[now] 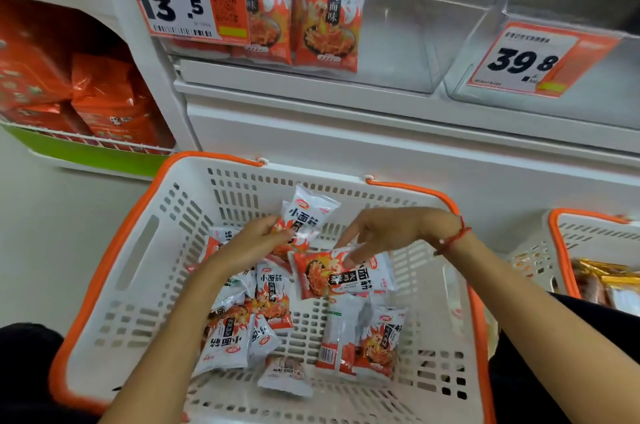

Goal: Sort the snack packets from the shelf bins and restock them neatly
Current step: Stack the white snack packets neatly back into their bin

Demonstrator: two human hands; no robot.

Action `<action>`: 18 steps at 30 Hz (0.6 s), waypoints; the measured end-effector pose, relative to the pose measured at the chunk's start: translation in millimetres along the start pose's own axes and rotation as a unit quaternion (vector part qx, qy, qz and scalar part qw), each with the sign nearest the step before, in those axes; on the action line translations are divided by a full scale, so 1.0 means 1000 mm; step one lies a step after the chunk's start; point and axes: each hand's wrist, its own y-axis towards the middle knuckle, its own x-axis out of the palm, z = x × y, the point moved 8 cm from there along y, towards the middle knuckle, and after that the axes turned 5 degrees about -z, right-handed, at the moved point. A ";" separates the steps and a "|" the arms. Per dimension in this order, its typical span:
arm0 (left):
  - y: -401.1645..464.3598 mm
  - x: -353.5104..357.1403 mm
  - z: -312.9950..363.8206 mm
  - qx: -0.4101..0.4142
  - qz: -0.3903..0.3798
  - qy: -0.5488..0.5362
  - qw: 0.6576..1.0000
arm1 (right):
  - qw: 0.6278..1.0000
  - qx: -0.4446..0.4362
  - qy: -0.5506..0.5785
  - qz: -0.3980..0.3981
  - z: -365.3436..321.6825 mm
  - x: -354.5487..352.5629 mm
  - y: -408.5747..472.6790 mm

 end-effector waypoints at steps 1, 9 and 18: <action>0.001 0.005 0.004 -0.015 -0.036 0.007 0.999 | 1.000 0.000 -0.016 0.014 -0.009 -0.009 -0.004; -0.018 0.021 0.044 0.031 -0.119 -0.054 0.991 | 0.913 -0.087 0.025 0.398 -0.048 -0.080 -0.052; -0.037 0.003 0.102 0.158 -0.054 -0.073 0.983 | 0.909 -0.089 0.025 0.406 -0.065 -0.095 -0.100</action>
